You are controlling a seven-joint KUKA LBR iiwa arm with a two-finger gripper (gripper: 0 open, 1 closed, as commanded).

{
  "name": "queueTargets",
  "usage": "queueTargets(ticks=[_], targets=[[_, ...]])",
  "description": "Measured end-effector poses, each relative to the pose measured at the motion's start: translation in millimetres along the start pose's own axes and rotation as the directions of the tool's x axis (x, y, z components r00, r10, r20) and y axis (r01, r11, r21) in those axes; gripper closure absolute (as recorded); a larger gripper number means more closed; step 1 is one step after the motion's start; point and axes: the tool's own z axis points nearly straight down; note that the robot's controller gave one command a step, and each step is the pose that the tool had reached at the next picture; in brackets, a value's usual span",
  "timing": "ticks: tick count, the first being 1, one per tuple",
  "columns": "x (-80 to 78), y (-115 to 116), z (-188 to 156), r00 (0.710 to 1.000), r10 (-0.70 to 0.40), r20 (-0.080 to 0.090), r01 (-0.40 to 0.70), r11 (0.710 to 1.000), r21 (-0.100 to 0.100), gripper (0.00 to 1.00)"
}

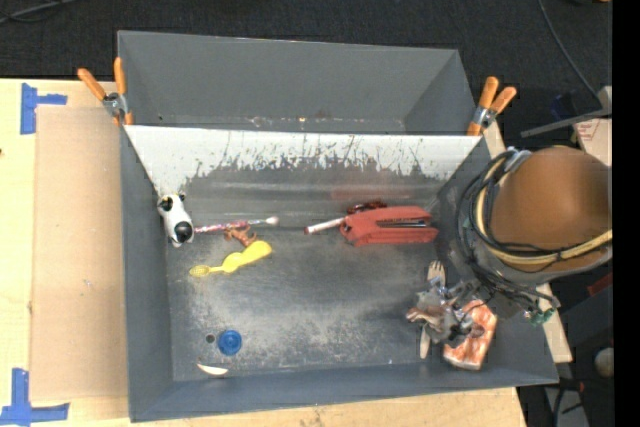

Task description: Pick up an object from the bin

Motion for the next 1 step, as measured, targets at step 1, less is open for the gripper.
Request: queueTargets(ticks=[1], targets=[[-10.2, -11.0, -90.5, 0.995, 0.096, -0.002, -0.096, 0.995, -0.001, 1.00]])
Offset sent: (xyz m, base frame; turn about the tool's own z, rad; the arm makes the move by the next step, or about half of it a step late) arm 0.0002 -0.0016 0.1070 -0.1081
